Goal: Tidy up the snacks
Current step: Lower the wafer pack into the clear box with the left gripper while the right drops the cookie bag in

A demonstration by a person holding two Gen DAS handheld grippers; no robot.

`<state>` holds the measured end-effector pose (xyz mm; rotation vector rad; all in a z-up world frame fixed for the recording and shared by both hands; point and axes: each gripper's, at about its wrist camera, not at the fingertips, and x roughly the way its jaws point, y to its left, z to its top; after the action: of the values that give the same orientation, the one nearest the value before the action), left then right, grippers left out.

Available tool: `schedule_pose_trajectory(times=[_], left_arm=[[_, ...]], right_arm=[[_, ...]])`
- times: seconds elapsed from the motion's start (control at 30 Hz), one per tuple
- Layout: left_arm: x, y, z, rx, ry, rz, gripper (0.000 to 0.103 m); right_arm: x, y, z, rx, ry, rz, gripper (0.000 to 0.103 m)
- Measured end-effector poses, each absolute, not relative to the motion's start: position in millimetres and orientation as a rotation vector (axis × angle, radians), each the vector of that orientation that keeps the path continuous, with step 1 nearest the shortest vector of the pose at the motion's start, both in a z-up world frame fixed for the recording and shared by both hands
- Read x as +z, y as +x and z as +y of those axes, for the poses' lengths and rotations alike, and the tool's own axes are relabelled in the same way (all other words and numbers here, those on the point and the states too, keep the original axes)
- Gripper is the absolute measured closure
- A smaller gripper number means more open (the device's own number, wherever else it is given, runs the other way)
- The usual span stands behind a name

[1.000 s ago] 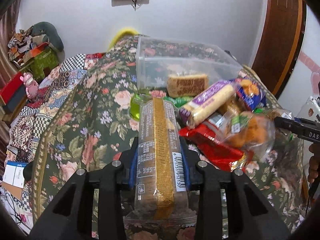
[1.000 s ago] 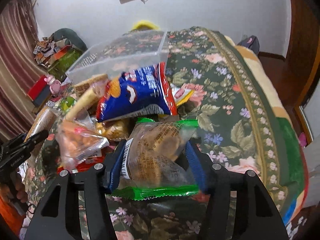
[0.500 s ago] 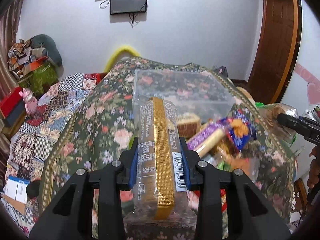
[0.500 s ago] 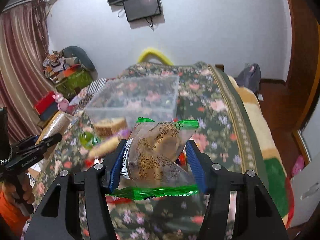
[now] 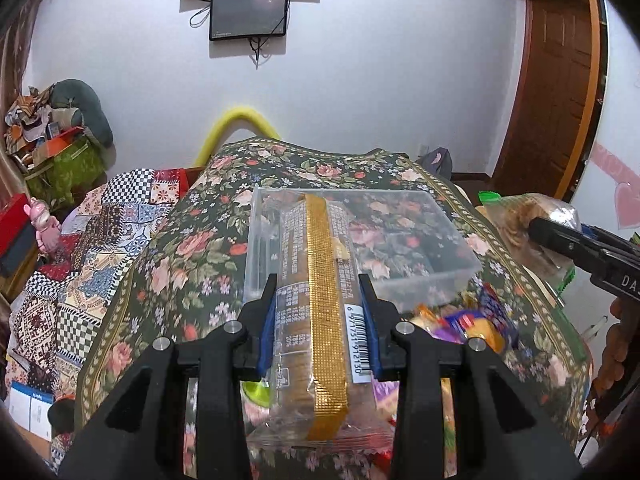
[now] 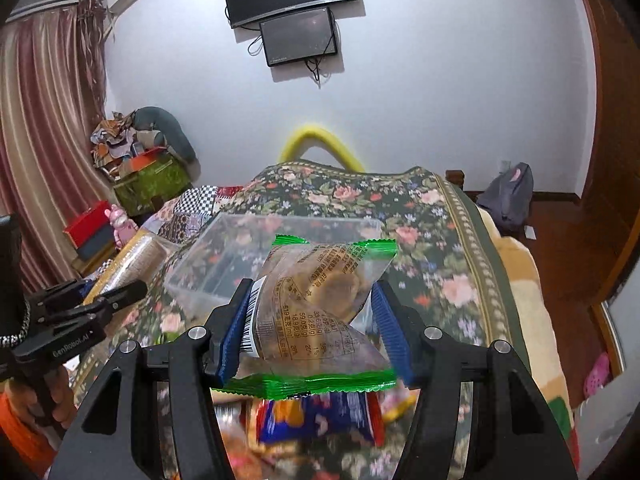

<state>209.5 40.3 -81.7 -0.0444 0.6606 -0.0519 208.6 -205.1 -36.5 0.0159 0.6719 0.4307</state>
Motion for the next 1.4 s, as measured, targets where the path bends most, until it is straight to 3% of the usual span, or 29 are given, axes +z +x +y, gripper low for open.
schedule_pose_trajectory(times=[0.8,0.9,0.93,1.4], left_arm=[[-127.1,319.8,41.2,-0.058,-0.051,0.819,0.067],[-130.8,323.9,39.4,-0.048,-0.029,0.822,0.068],[-130.8,324.5,38.7,-0.048,-0.024,0.816,0.073],[-111.4,304.2,33.1,-0.066,0.001,0.792,0.071]], right_arm=[[-88.8,292.1,-161.5,0.444,-0.122,0.834,0.047],[-94.6,294.4,-158.9,0.448,-0.141,0.86,0.047],[-96.0,293.3,-158.4,0.449,-0.149,0.863,0.047],[-80.9,276.5,-159.3,0.478,-0.139,0.844,0.04]])
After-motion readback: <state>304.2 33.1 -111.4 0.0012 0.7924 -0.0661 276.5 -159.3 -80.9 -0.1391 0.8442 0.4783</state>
